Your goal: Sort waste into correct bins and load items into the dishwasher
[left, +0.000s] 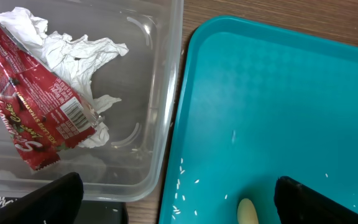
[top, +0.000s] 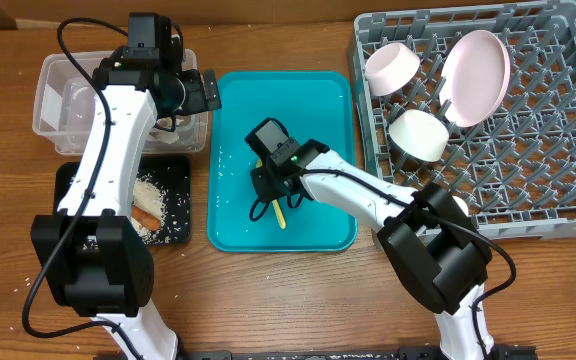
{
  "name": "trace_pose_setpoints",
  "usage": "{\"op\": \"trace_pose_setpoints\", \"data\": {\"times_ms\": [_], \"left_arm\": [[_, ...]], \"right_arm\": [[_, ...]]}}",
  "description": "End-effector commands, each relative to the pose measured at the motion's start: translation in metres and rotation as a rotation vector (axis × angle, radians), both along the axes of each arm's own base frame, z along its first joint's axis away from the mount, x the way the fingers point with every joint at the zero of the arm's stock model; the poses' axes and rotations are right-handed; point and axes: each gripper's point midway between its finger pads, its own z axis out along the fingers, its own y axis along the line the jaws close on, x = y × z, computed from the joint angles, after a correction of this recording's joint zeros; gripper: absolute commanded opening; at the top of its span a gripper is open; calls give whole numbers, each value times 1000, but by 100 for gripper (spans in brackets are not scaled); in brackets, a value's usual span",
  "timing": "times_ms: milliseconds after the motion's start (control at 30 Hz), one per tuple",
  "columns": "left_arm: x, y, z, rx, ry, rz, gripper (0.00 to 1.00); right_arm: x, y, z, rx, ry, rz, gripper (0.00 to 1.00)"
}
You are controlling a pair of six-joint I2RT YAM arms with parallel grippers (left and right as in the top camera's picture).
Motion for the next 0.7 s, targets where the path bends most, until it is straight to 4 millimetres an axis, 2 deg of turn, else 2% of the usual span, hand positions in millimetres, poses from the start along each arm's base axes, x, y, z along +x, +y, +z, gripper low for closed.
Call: {"op": "trace_pose_setpoints", "data": {"times_ms": [0,100,233,300,333,433,667], "left_arm": [[6,4,10,11,-28,5,100],[6,4,10,11,-28,5,100],[6,4,10,11,-28,5,100],[6,4,10,11,-28,5,100],[6,4,10,11,-28,5,100],[6,4,10,11,-28,5,100],[6,4,10,11,-28,5,100]], "right_arm": [[-10,1,-7,-10,85,7,4],[-26,-11,-8,-44,187,-106,4],[-36,-11,-12,-56,234,-207,4],[-40,-9,-24,-64,258,-251,4],[-45,-7,-38,-73,293,-275,4],[-55,3,-47,-36,362,-259,4],[-57,4,-50,-38,370,-286,4]]}}
